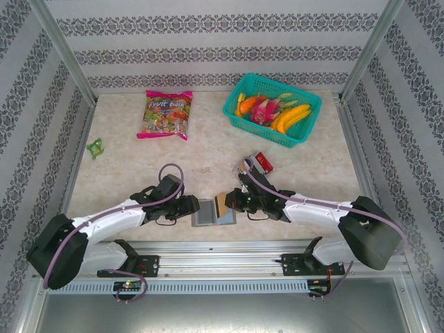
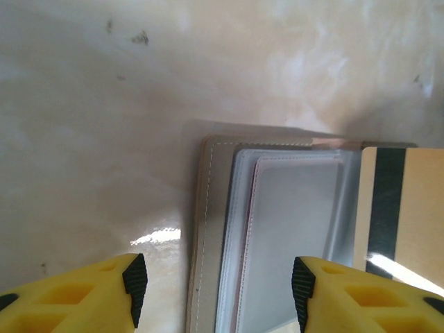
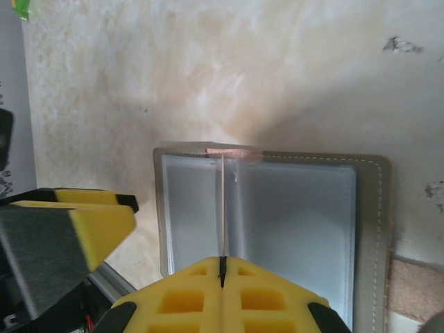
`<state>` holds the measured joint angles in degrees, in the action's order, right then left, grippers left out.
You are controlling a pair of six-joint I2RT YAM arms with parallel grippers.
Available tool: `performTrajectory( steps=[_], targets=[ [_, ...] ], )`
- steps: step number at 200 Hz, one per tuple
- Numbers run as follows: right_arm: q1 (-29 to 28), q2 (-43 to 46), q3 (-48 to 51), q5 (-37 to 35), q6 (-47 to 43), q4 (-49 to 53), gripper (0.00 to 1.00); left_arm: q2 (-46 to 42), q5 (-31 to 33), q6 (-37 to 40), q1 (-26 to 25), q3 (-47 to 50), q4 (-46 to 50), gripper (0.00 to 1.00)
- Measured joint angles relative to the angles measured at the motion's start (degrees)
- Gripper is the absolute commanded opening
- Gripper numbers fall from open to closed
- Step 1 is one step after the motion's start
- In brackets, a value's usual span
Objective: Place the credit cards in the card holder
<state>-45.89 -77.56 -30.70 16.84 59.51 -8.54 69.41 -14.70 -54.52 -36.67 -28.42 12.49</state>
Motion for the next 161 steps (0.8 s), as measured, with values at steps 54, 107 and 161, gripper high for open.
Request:
performTrajectory(
  steps=[54,107,161],
  targets=[
    [-1.3,-4.0,1.0,1.1,0.8,-5.0,0.0,4.5,-2.9,0.4,0.0,-1.0,-2.1,0.55],
    [-2.2,-5.3,1.3,0.9,0.8,-5.2,0.0,5.9,-3.2,0.6,0.0,-1.1,-2.6,0.49],
    [-2.4,0.0,1.4,-0.8,0.6,-3.7,0.0,6.4,-3.1,0.6,0.0,-1.4,-2.4,0.49]
  ],
)
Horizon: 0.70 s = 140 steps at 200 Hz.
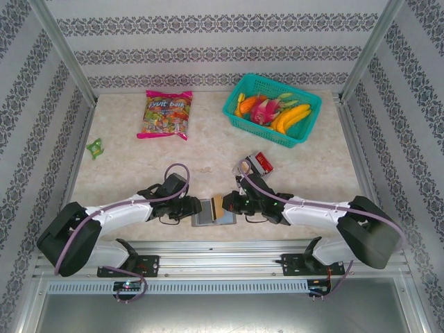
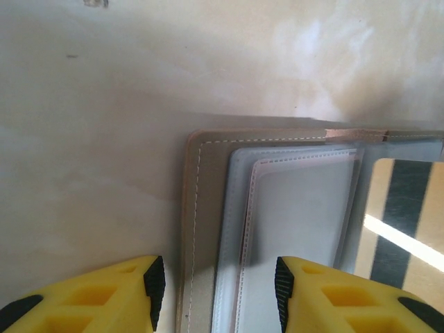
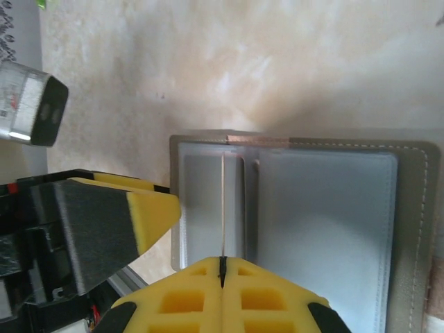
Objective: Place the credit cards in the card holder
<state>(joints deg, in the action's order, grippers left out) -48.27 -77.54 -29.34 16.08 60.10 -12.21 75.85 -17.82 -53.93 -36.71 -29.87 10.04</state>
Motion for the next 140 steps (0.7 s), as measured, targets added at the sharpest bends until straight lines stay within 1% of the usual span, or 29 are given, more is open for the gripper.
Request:
performTrajectory(
  steps=[34,91,140],
  targets=[
    [0.0,-0.1,1.2,-0.2,0.0,0.0,0.0,0.9,0.0,0.0,0.0,-0.8,0.9,0.49],
    [-0.4,-4.2,1.5,-0.3,0.5,-2.0,0.0,1.8,0.0,0.2,0.0,-1.7,2.0,0.46],
    [-1.0,-6.1,1.4,0.0,1.1,-3.4,0.0,2.4,0.3,0.6,0.0,-2.1,2.9,0.41]
  ],
)
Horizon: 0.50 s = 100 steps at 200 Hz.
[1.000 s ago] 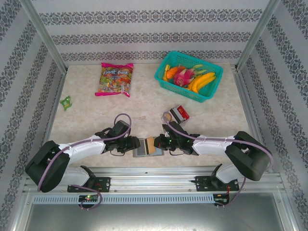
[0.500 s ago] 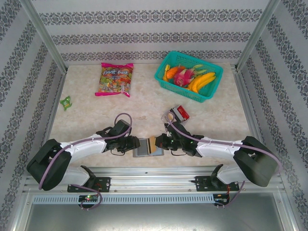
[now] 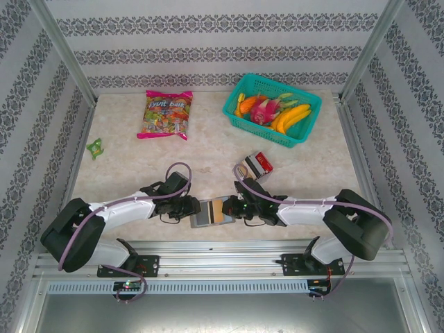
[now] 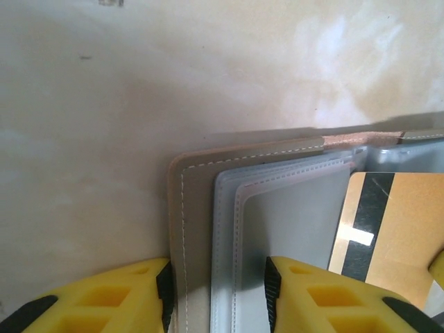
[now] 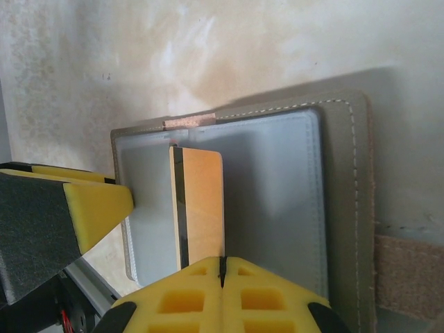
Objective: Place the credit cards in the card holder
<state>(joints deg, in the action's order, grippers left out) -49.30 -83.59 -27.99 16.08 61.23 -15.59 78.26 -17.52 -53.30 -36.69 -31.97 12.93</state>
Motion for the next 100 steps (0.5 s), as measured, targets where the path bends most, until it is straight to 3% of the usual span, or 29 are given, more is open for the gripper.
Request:
performTrajectory(
  steps=[100],
  targets=[
    [0.0,-3.2,-2.8,2.6,-0.1,-0.6,0.0,0.9,0.4,0.2,0.0,-1.0,1.7,0.32]
  ],
)
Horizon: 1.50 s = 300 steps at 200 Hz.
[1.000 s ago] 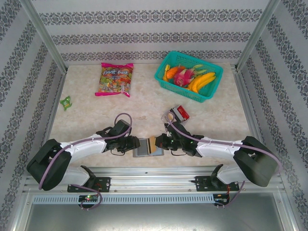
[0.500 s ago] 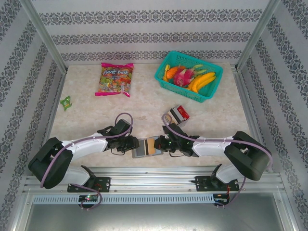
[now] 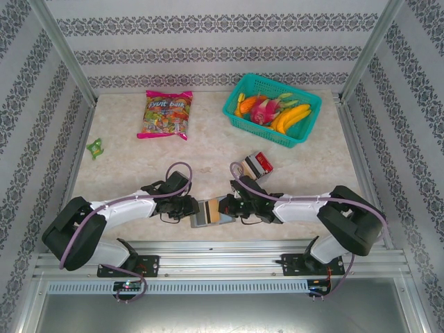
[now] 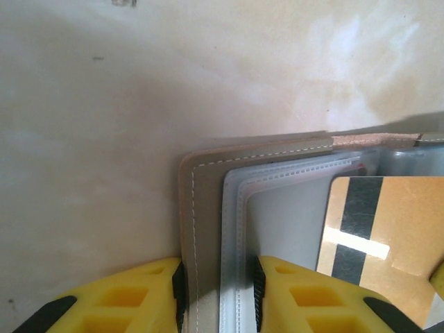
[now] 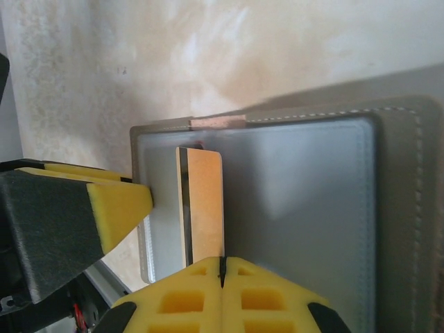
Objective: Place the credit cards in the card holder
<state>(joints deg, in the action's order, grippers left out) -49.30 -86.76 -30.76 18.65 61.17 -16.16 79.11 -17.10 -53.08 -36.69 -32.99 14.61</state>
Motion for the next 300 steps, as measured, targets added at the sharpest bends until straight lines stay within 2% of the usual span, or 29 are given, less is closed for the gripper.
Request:
performTrajectory(
  steps=[127,170,256,268,284,300],
  targets=[
    [-0.7,-4.1,-2.5,2.5,0.0,-1.4,0.0,1.2,-0.7,0.2,0.0,-0.8,-0.6,0.26],
    [-0.7,-3.3,-3.3,3.5,0.0,-1.8,0.1,1.6,-1.1,0.2,0.0,-0.8,-1.3,0.25],
    [-0.7,-4.5,-4.2,5.4,0.2,-3.9,0.14,1.8,-1.2,0.2,0.0,-0.8,-1.7,0.24],
    [-0.7,-4.9,-4.3,5.8,0.2,-3.8,0.12,1.8,-1.3,0.2,0.0,-0.8,-1.8,0.24],
    [-0.7,-5.4,-4.6,6.1,0.4,-3.8,0.03,1.9,-1.2,0.2,0.0,-0.8,-1.8,0.24],
    [-0.7,-5.3,-4.9,6.1,0.2,-3.5,0.0,1.9,-1.2,0.2,0.0,-0.8,-1.8,0.24]
  ],
)
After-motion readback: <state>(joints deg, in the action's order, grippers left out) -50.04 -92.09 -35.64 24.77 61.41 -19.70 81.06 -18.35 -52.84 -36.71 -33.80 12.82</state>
